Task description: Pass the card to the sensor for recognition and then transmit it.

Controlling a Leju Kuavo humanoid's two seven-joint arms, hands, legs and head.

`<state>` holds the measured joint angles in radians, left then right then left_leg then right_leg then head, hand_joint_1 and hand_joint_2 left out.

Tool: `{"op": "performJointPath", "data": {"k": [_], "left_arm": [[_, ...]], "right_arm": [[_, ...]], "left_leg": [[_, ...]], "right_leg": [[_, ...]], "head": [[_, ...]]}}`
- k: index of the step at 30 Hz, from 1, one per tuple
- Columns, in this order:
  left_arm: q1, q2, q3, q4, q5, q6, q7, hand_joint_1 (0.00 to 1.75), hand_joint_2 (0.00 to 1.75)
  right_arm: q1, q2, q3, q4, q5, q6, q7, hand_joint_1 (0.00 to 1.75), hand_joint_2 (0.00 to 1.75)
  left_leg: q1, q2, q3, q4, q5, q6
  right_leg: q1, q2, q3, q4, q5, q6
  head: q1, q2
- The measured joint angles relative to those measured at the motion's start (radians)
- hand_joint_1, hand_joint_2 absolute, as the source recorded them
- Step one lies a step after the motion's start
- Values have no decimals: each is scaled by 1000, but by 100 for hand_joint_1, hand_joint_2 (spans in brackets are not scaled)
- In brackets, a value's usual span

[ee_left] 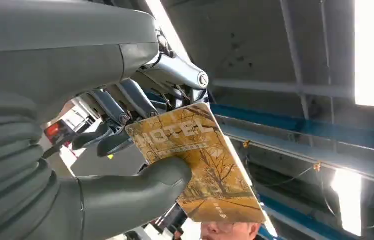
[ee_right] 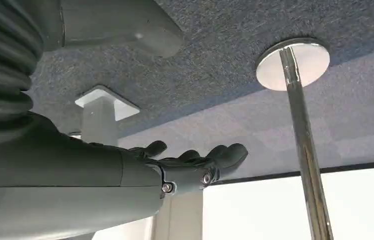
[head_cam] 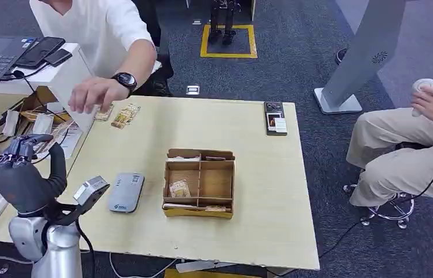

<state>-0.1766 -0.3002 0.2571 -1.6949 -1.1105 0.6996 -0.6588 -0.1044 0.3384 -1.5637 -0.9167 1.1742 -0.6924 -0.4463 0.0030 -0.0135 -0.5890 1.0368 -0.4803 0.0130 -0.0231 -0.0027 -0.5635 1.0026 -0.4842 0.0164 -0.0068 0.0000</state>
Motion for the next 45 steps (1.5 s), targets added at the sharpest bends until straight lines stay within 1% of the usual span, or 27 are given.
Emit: {"op": "performJointPath", "data": {"k": [13,19,22,24,30,35,40,45], "left_arm": [[1,0,4,0,-5,0,7,175,175],[5,0,19,0,-60,0,62,175,175],[8,0,31,0,-97,0,104,175,175],[12,0,37,0,-100,0,130,175,175],[23,0,56,31,-95,0,158,175,175],[32,0,65,56,-102,0,163,175,175],[42,0,68,87,-155,0,216,175,175],[52,0,68,118,-190,0,247,175,175]], "right_arm": [[0,0,0,1,-7,0,3,0,175],[0,0,0,1,-13,0,24,0,175],[0,0,0,1,-16,0,39,0,175],[0,0,0,1,-21,0,48,0,175],[0,0,0,0,-32,0,63,0,175],[0,0,0,-2,-33,0,70,0,175],[0,0,0,-7,-35,0,81,0,175],[0,0,0,-10,-37,0,88,0,175]], "left_leg": [[0,0,0,0,0,0],[0,0,0,0,0,0],[0,0,0,0,0,0],[0,0,0,0,0,0],[0,0,0,0,0,0],[0,0,0,0,0,0],[0,0,0,0,0,0],[0,0,0,0,0,0]], "right_leg": [[0,0,0,0,0,0],[0,0,0,0,0,0],[0,0,0,0,0,0],[0,0,0,0,0,0],[0,0,0,0,0,0],[0,0,0,0,0,0],[0,0,0,0,0,0],[0,0,0,0,0,0]], "head": [[0,0],[0,0],[0,0],[0,0],[0,0],[0,0],[0,0],[0,0]]}}
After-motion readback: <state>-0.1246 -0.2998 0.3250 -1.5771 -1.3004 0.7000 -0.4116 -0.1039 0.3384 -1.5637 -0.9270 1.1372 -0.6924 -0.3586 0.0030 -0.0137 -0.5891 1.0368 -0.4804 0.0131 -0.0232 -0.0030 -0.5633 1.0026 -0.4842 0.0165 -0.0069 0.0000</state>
